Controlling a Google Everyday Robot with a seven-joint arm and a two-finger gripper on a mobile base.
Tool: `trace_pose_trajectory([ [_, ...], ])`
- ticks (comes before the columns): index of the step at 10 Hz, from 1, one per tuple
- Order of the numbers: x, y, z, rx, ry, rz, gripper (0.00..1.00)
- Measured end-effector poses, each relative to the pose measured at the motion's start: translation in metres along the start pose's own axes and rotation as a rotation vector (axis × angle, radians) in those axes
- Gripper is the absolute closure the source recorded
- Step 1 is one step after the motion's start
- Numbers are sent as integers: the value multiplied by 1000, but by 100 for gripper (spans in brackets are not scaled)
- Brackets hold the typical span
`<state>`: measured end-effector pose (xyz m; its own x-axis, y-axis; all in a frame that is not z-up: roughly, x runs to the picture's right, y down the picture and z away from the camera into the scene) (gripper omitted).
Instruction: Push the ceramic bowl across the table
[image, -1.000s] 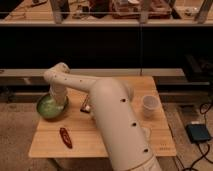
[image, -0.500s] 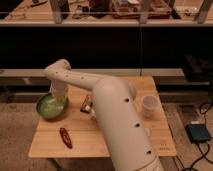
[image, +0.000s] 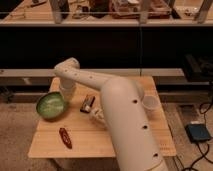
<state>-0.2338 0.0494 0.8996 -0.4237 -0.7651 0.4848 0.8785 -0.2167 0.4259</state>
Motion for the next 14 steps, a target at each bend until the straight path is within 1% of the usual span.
trace_pose_trajectory([
  [1, 0, -4, 0, 5, 4, -8, 97],
  [2, 1, -10, 0, 10, 10, -19, 100],
  [4, 7, -37, 0, 5, 29, -51, 100],
  [5, 9, -48, -2, 10, 36, -64, 100],
  [6, 11, -52, -3, 13, 42, -77, 100],
  [7, 12, -58, 0, 26, 33, -93, 100],
  [8, 12, -61, 6, 32, 18, -103, 100],
  [9, 12, -65, 16, 35, -4, -111, 100],
  [10, 10, -61, 28, 32, -28, -109, 100],
  [11, 10, -59, 33, 30, -40, -105, 100],
  [14, 8, -50, 36, 22, -50, -86, 100],
])
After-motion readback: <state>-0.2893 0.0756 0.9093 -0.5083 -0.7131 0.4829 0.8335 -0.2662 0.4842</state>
